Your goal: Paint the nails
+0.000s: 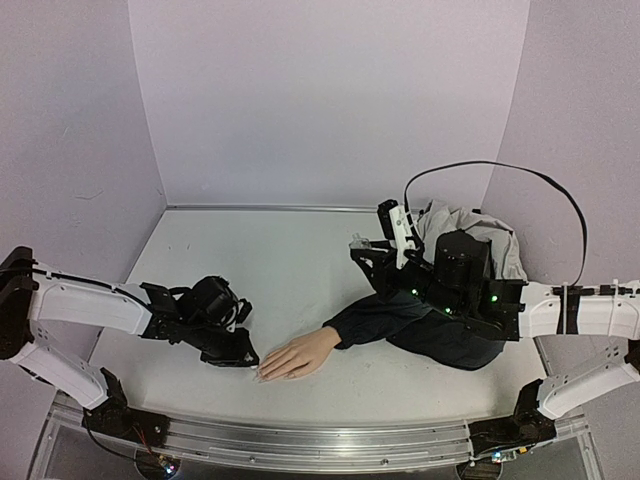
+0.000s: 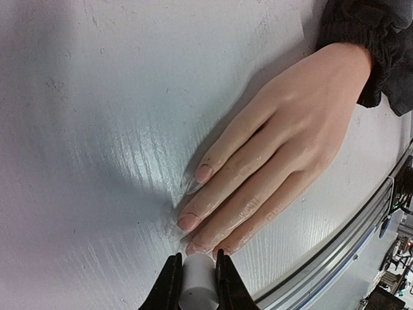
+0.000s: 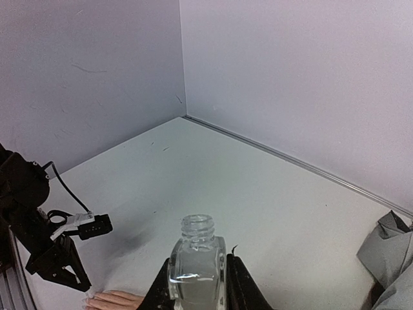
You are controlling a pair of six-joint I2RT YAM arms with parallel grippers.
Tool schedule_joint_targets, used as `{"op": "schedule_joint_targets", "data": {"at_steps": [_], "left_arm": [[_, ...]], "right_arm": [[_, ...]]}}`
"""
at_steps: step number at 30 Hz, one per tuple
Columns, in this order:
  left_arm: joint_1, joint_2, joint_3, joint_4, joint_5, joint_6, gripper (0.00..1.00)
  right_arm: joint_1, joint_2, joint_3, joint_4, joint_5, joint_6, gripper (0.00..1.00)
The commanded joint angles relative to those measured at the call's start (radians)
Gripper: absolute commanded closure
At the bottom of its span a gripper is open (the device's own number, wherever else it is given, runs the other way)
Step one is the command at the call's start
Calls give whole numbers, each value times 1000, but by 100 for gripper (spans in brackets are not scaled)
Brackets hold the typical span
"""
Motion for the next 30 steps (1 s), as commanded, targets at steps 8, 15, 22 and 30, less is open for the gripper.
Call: {"op": "schedule_joint_targets", "data": {"at_steps": [8, 15, 22, 30], "left_arm": [[5, -13, 27, 15, 0, -6, 100], [6, -20, 18, 6, -11, -14, 100], [6, -17, 11, 3, -9, -20, 100], [6, -29, -3, -8, -14, -28, 100]], "right_arm": [[2, -23, 8, 78, 6, 11, 100], [2, -23, 9, 81, 2, 12, 100], [2, -23, 10, 81, 0, 14, 100], [1, -14, 16, 82, -4, 12, 100]]}}
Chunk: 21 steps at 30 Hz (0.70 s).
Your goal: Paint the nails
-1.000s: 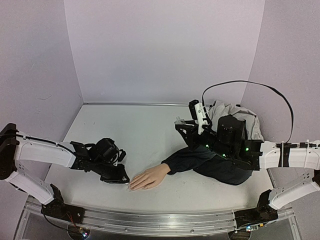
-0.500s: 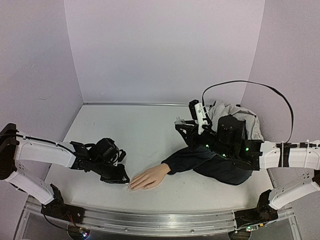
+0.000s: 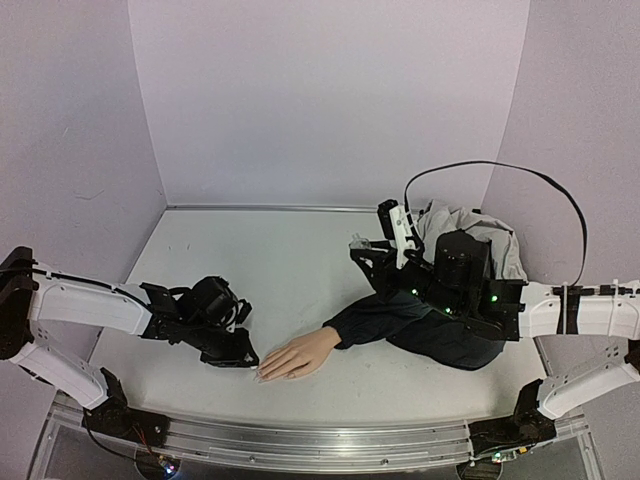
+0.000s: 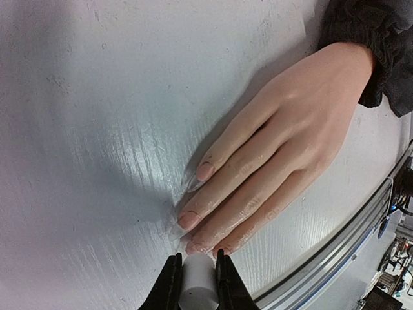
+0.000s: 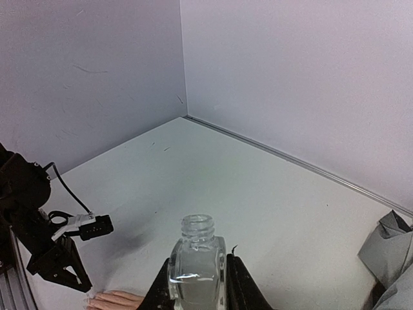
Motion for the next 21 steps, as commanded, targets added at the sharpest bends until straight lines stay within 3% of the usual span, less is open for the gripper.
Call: {"op": "schedule_joint_targets", "data": {"at_steps": [1, 21], "left_arm": [[5, -33, -4, -8, -19, -18, 100], [5, -14, -1, -26, -19, -18, 100]], "right_arm": [[1, -14, 17, 82, -1, 8, 100], [2, -6, 24, 82, -4, 3, 100]]}}
